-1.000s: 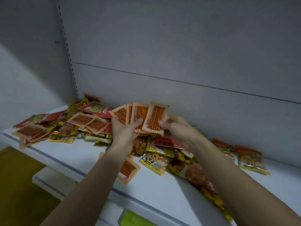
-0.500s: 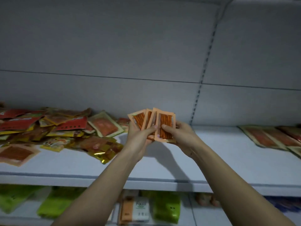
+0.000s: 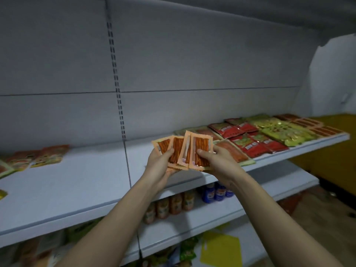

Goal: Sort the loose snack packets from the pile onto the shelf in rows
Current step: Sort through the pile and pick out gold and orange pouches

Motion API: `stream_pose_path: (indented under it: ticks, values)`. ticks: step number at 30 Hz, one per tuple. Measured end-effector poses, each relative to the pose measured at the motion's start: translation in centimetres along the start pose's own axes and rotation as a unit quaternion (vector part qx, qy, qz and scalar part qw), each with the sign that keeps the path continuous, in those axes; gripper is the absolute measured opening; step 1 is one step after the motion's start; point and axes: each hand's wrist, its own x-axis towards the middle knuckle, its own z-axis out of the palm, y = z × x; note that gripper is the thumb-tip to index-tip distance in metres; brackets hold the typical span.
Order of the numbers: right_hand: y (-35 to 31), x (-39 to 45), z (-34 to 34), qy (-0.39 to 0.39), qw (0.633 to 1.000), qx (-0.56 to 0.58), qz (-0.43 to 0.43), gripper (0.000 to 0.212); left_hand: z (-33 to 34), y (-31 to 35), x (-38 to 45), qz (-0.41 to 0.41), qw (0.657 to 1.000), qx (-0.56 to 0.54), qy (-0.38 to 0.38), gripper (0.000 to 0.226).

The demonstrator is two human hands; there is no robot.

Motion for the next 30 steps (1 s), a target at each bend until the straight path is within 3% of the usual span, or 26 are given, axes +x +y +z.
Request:
stream_pose_path:
  ticks: [6,16,22,30]
  values:
    - [1.4,2.2,-10.5,0.047,0.999,-0.013,0.02,0.019,10.3,-4.7,3.9,0.001,0.997,0.046,-0.06,0.021]
    - [-0.1,11.3,-28.1,0.123,0.99,-0.071,0.018,0.014,27.7,-12.8,15.4,0.01,0.995,0.003,-0.103,0.023]
    - [-2.1,14.1,-40.1,0.184,0.981,-0.065,-0.01,0.013,39.3,-16.4,21.0,0.011,0.981,0.012,-0.191,0.053]
    - [-2.4,16.8,-54.3,0.178,0.984,-0.027,-0.005,0.022,51.8,-21.3,24.1,-0.007,0.978,0.003,-0.21,0.059]
